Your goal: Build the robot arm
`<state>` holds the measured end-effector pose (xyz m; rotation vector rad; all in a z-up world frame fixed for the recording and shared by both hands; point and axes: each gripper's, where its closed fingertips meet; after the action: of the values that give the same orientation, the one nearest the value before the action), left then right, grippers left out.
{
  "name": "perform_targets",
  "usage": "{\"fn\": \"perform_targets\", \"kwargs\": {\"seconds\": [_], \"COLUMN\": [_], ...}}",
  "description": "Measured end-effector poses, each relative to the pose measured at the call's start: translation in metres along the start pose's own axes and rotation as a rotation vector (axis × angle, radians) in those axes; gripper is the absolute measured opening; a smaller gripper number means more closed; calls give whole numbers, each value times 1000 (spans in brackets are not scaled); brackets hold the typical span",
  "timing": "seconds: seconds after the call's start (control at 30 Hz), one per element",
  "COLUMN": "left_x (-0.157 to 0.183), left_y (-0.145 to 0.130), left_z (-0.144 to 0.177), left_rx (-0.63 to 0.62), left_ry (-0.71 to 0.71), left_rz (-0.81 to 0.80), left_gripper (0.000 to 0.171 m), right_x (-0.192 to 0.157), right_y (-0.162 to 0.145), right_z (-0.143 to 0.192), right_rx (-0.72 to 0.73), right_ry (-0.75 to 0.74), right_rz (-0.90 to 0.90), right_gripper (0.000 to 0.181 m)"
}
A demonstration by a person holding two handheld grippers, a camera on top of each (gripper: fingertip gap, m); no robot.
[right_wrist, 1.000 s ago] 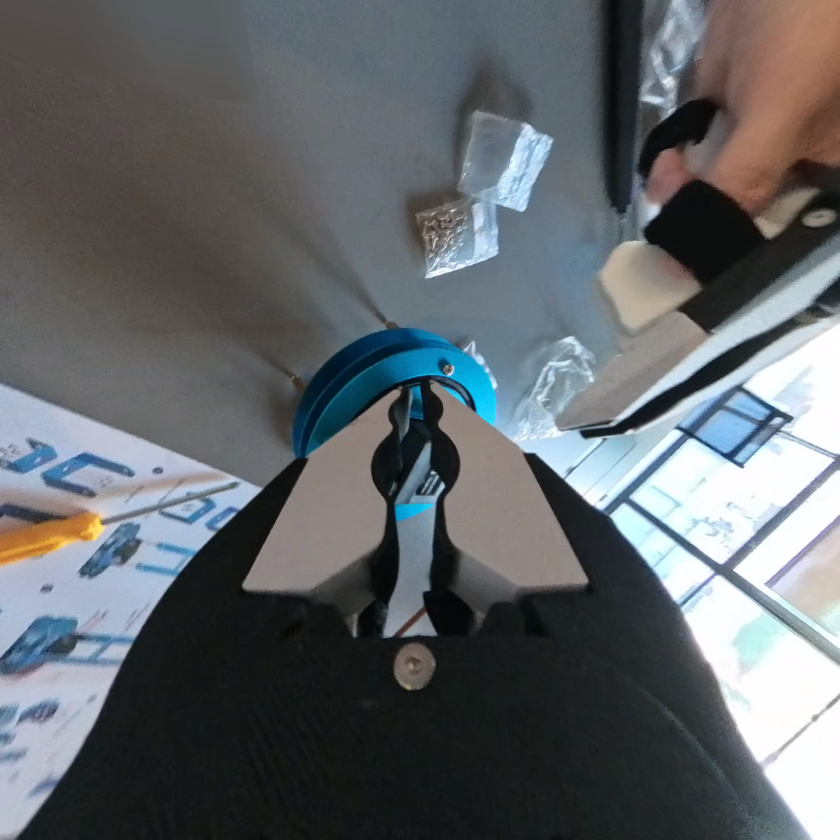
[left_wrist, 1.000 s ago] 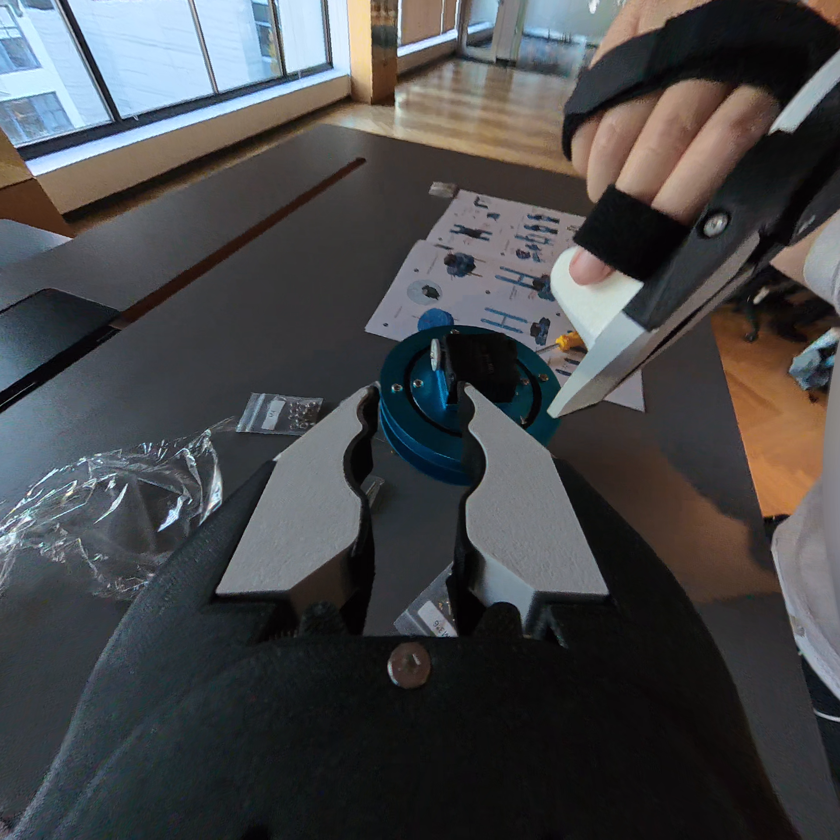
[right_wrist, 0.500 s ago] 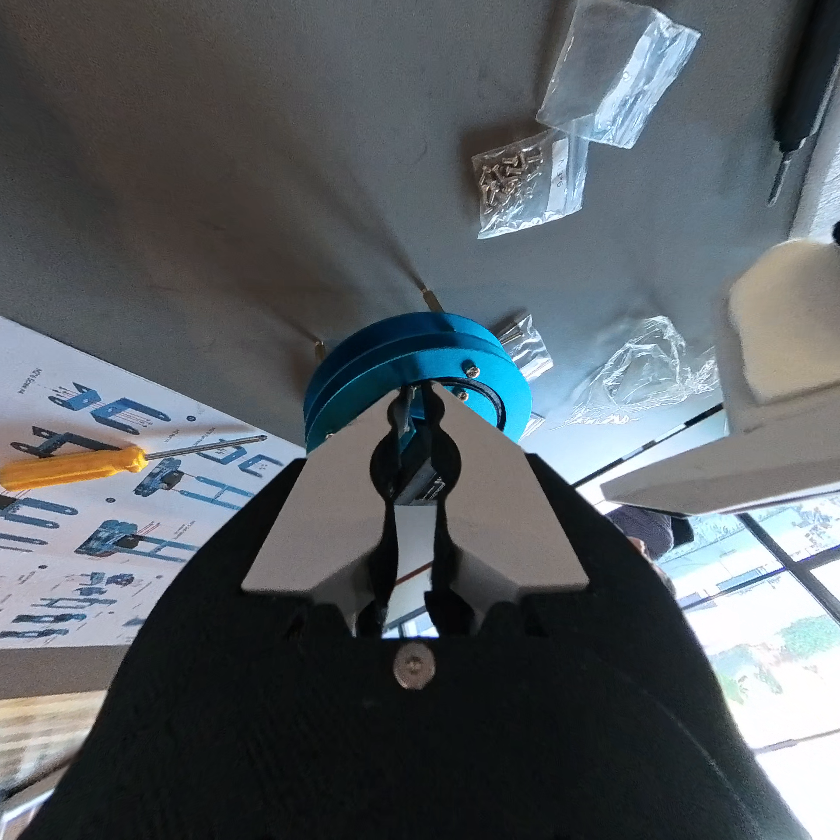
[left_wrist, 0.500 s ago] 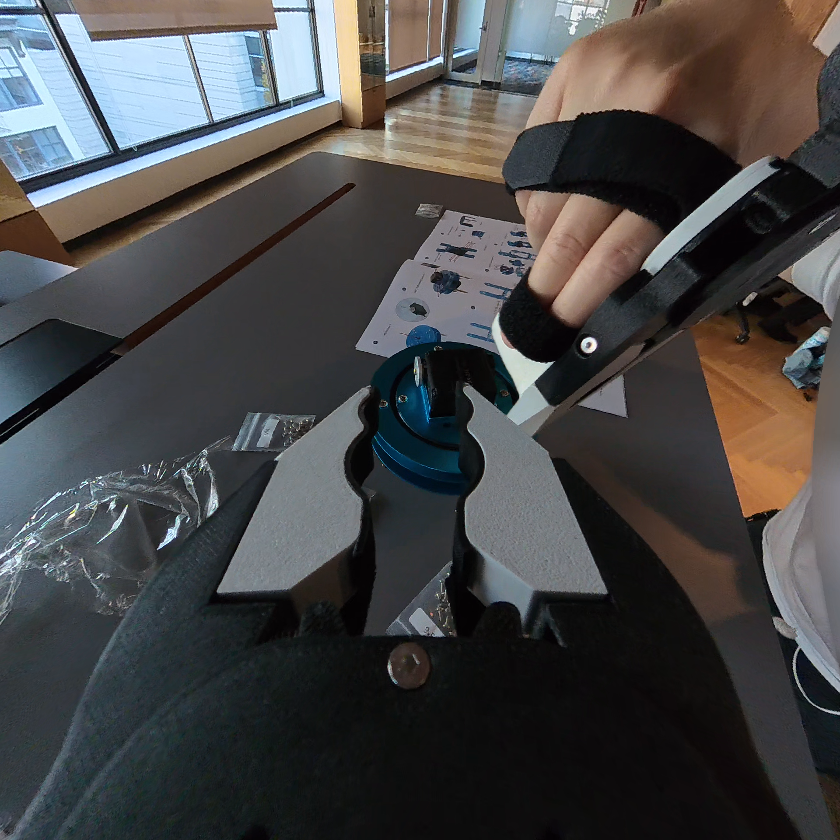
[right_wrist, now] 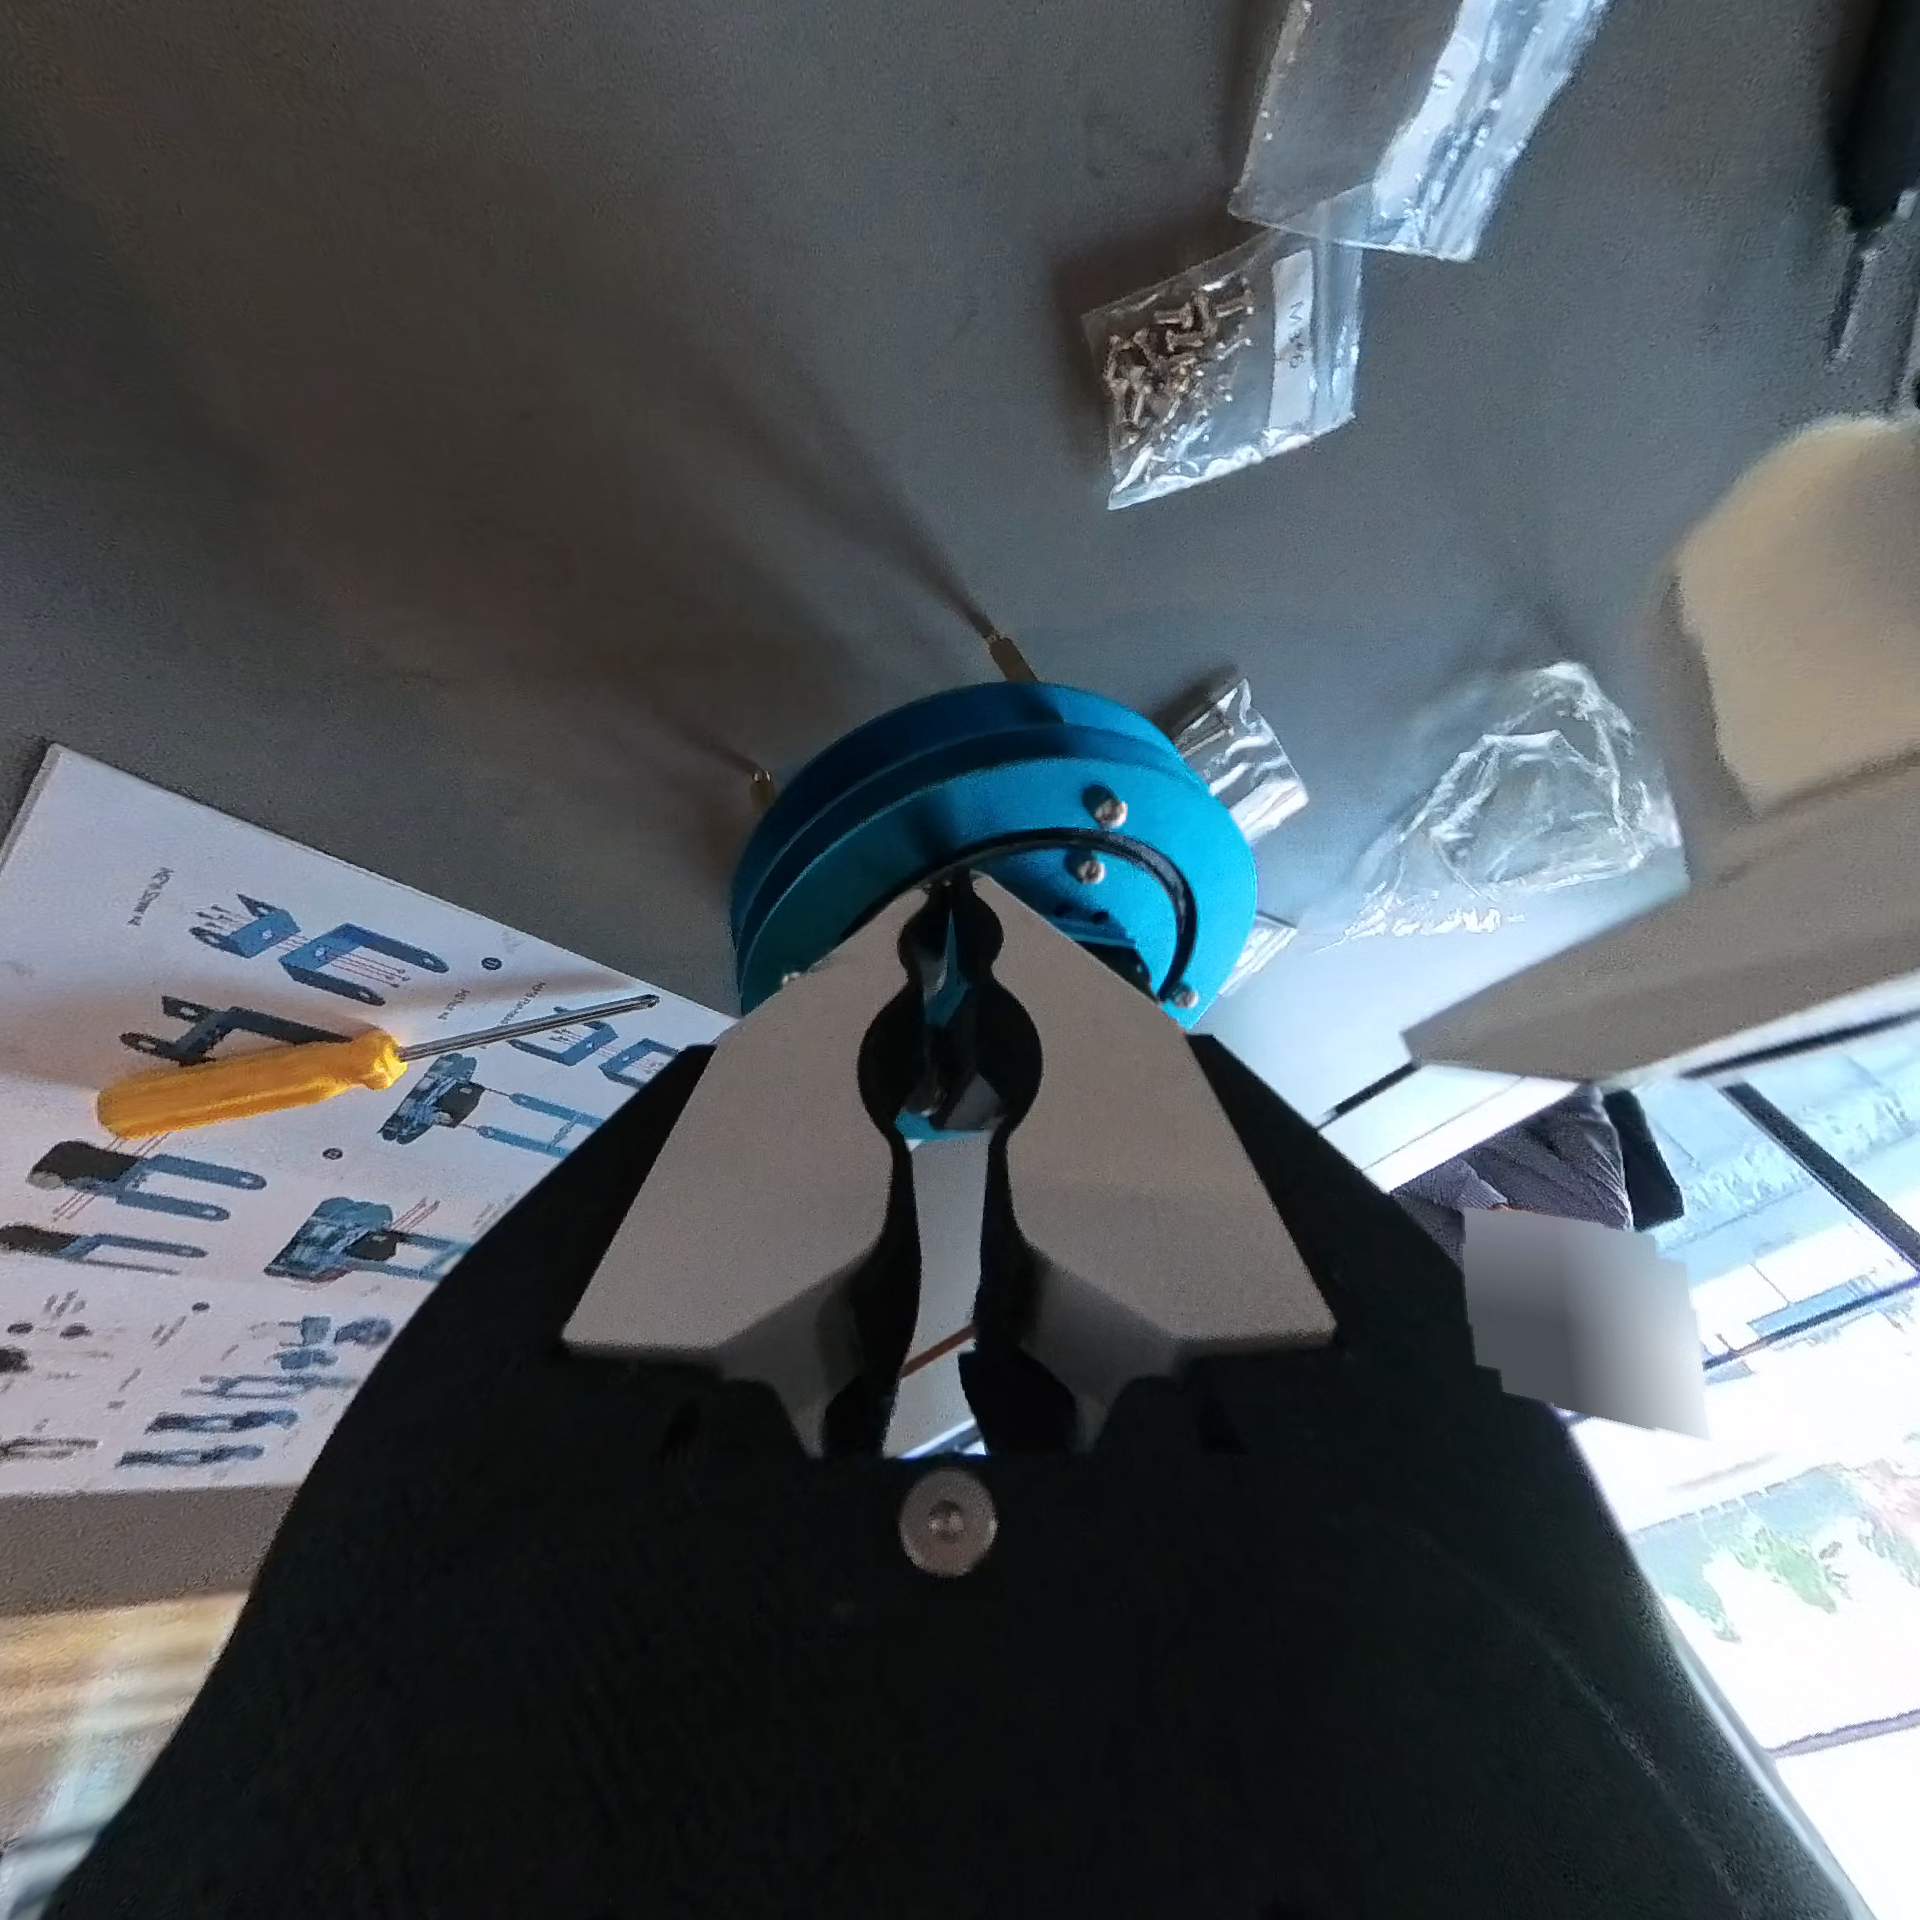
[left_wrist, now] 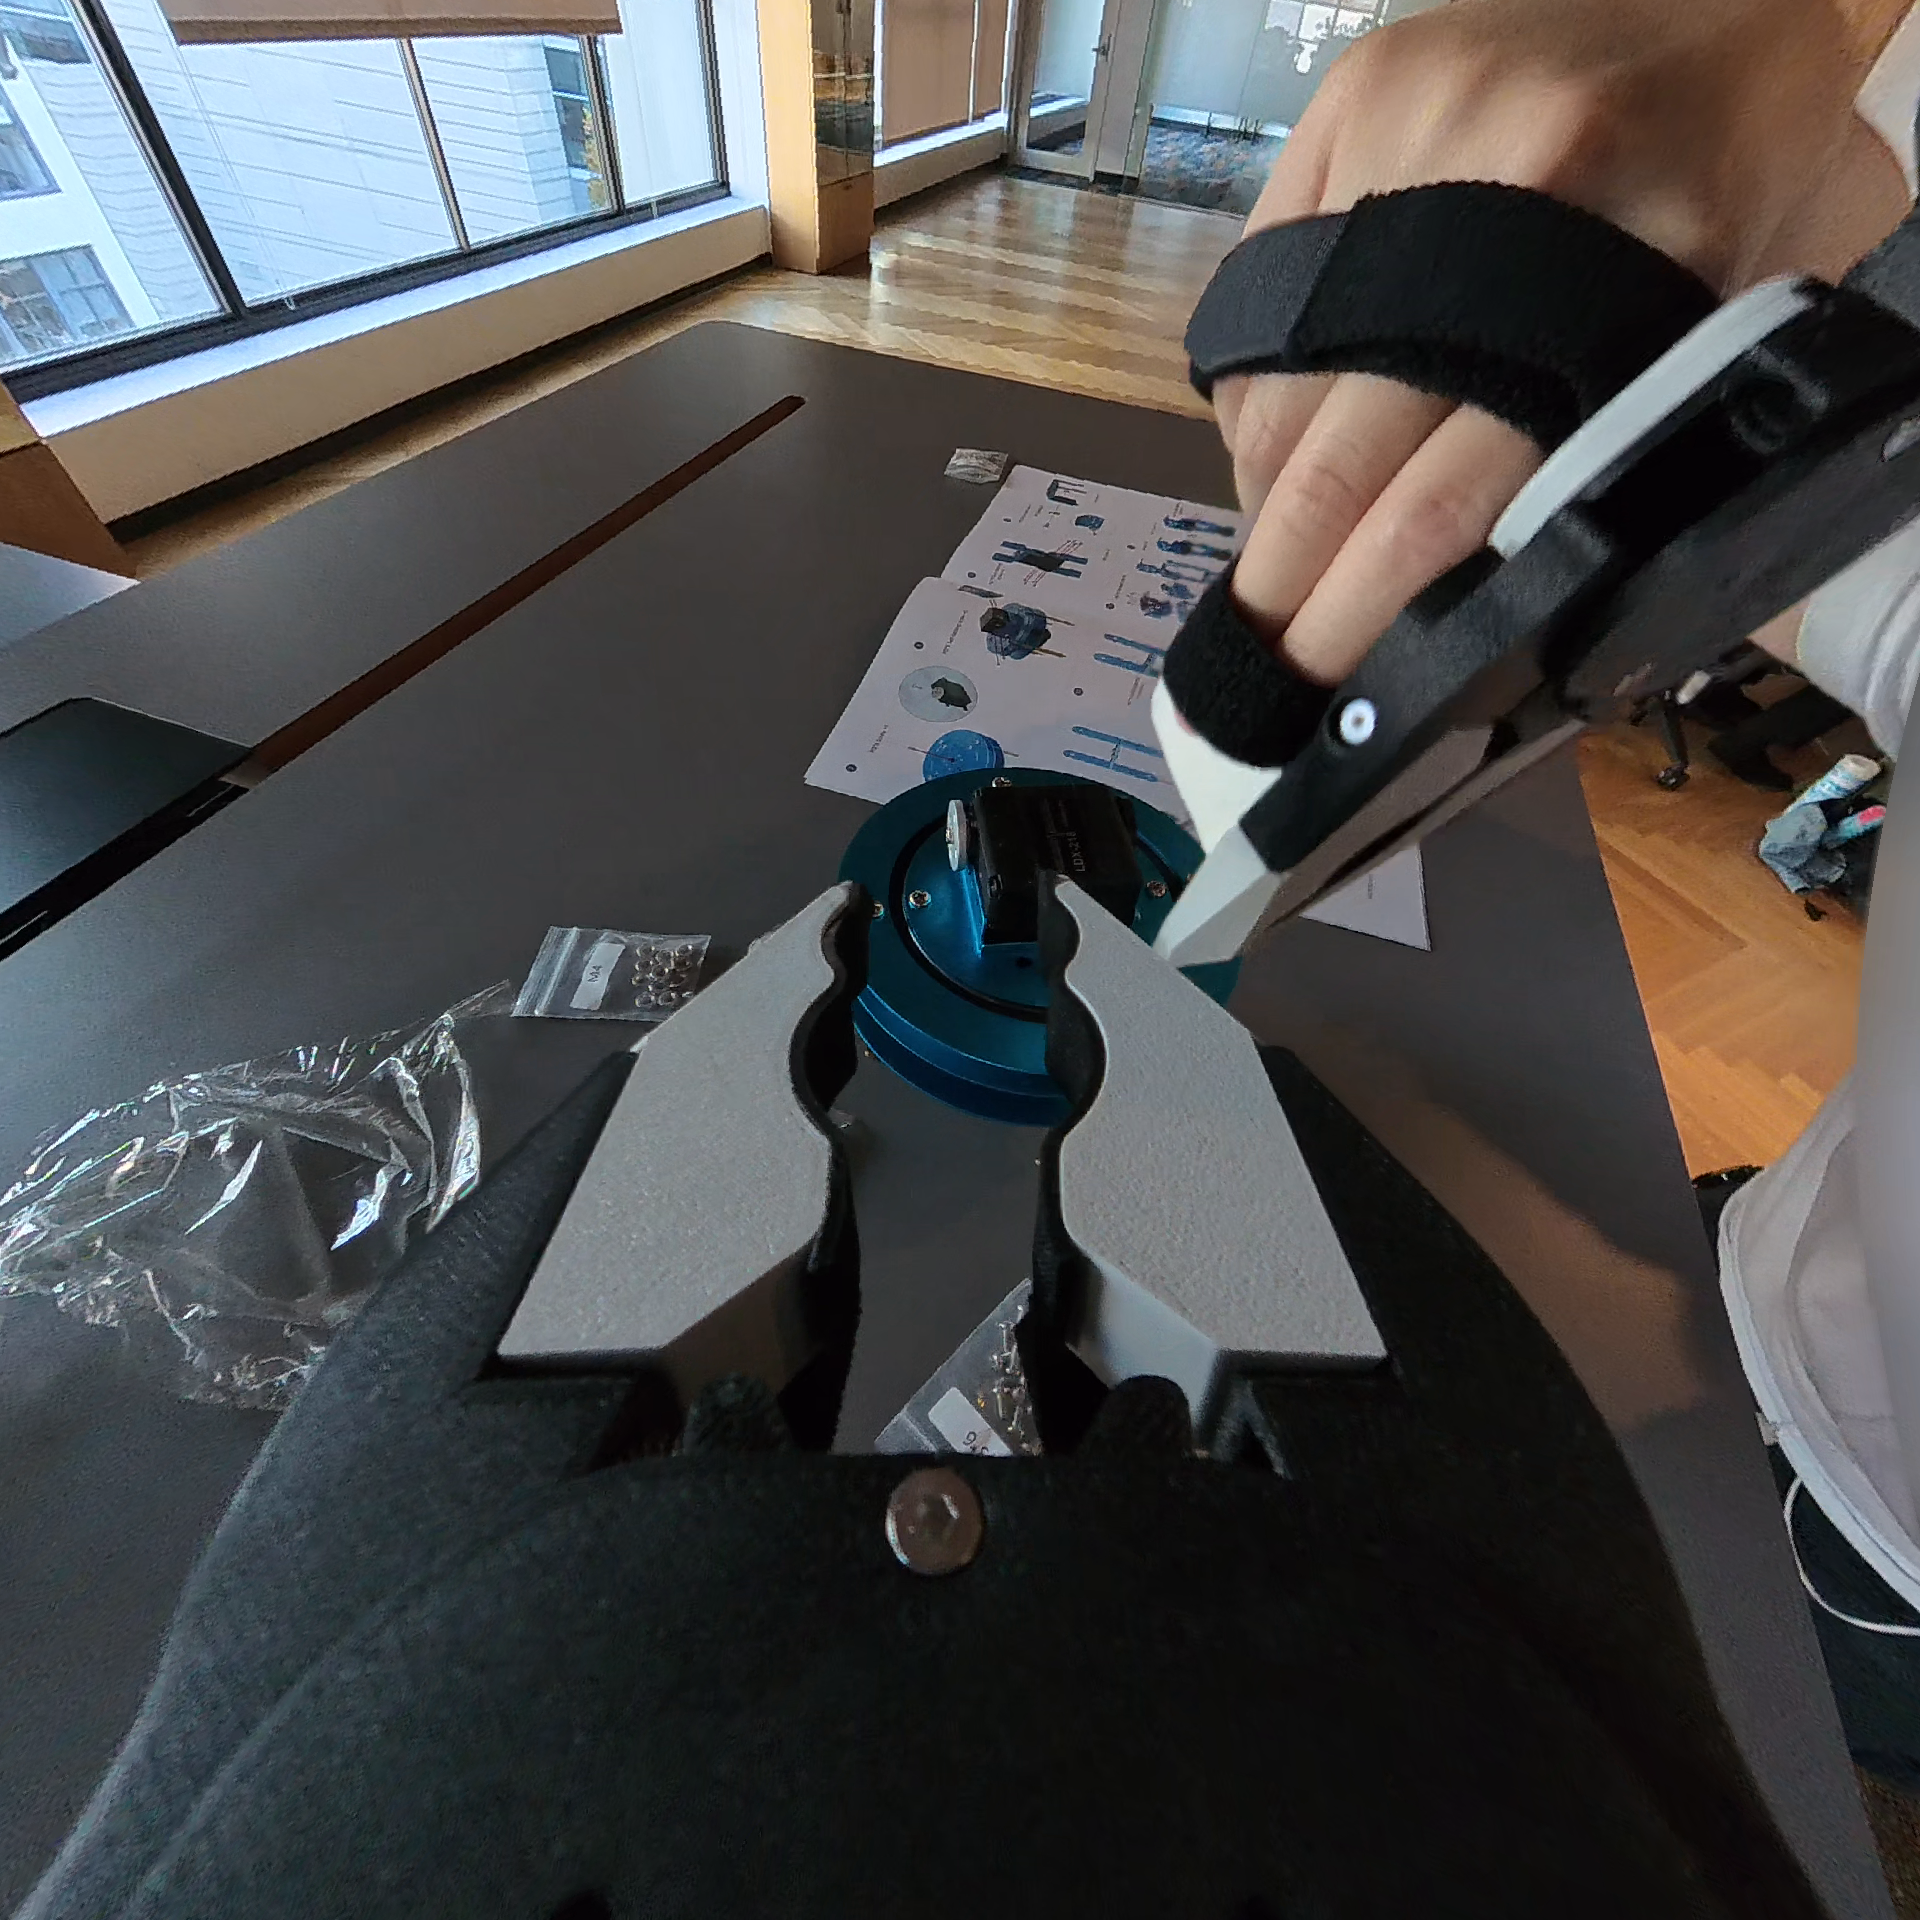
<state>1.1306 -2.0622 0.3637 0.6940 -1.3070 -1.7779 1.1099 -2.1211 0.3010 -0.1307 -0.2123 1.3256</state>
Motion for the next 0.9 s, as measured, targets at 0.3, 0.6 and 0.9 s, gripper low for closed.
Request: {"fn": "perform_targets", "kwargs": {"seconds": [0.3, 0.6, 0.9], "left_x": [19, 27, 38], "left_y": [-9, -22, 5], "left_z": [-13, -26, -12], "left_rx": [-49, -106, 17], "left_ry": [-58, -60, -105], "left_rz": [-35, -79, -74], "left_gripper": [30, 30, 31], "right_x": [-18, -19, -108], "right_y": [-24, -36, -38], "right_z": [12, 21, 22], "right_rx": [367, 471, 1123], "right_ry": [-279, -449, -404], "right_rz": [-96, -140, -856], "right_gripper": [0, 0, 20]}}
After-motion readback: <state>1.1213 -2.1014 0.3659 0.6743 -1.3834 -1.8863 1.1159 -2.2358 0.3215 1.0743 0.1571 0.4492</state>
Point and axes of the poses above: each gripper's, where its closed fingertips meet, z back along the fingers, y out of its top, x = y × z across the jaws, and after that the axes turned 11 degrees about y, right-handed
